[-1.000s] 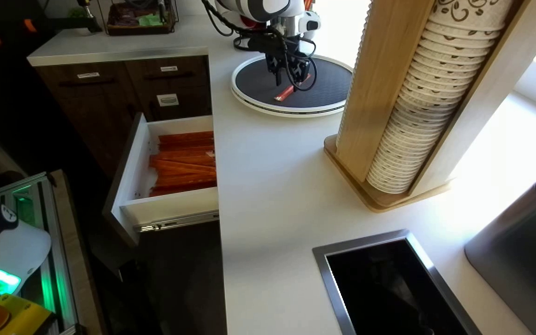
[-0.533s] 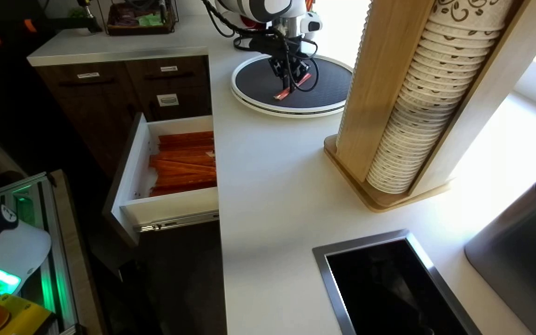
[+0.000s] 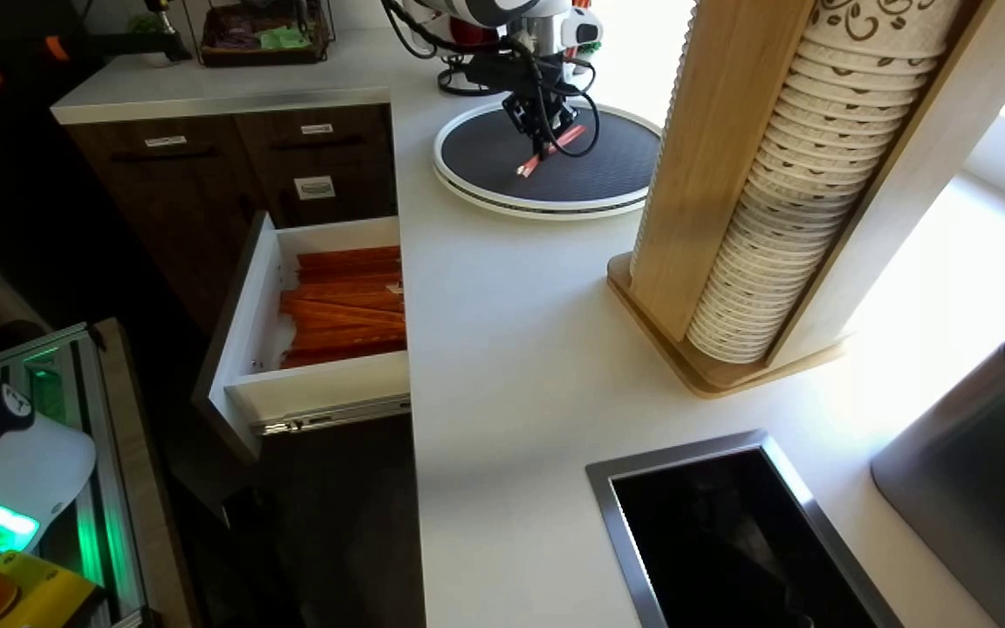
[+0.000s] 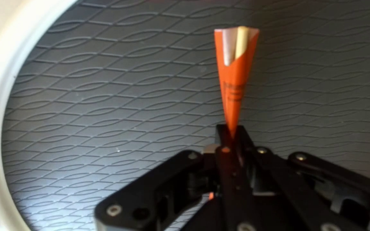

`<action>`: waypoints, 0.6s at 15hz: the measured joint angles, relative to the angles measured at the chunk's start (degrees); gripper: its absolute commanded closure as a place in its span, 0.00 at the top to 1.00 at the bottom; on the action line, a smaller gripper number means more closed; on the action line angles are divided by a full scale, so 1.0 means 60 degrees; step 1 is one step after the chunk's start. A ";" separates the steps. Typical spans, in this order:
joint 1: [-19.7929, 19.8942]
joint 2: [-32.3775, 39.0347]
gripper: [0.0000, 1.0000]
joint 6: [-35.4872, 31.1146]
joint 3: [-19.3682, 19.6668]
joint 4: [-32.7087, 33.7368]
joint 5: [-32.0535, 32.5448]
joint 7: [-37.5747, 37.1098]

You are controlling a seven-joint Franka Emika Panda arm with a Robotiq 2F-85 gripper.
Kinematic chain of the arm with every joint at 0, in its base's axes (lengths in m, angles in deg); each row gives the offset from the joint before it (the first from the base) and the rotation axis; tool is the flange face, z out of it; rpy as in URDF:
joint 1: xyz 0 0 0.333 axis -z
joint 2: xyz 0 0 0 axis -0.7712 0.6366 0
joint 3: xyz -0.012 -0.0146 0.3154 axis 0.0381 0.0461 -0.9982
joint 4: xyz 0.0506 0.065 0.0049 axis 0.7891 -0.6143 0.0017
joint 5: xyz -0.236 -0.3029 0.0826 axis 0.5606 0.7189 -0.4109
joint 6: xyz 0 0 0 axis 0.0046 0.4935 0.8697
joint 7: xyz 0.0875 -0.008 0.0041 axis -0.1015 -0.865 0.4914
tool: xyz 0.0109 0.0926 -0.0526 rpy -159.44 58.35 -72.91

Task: Put the items on the tray in the drawer

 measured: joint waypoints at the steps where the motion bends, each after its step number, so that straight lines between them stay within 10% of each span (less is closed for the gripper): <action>1: 0.0021 -0.0160 0.02 0.0000 -0.0083 -0.0102 0.0000 0.0230; 9: 0.0445 -0.2492 0.02 -0.0011 -0.0748 -0.3020 0.0045 0.3899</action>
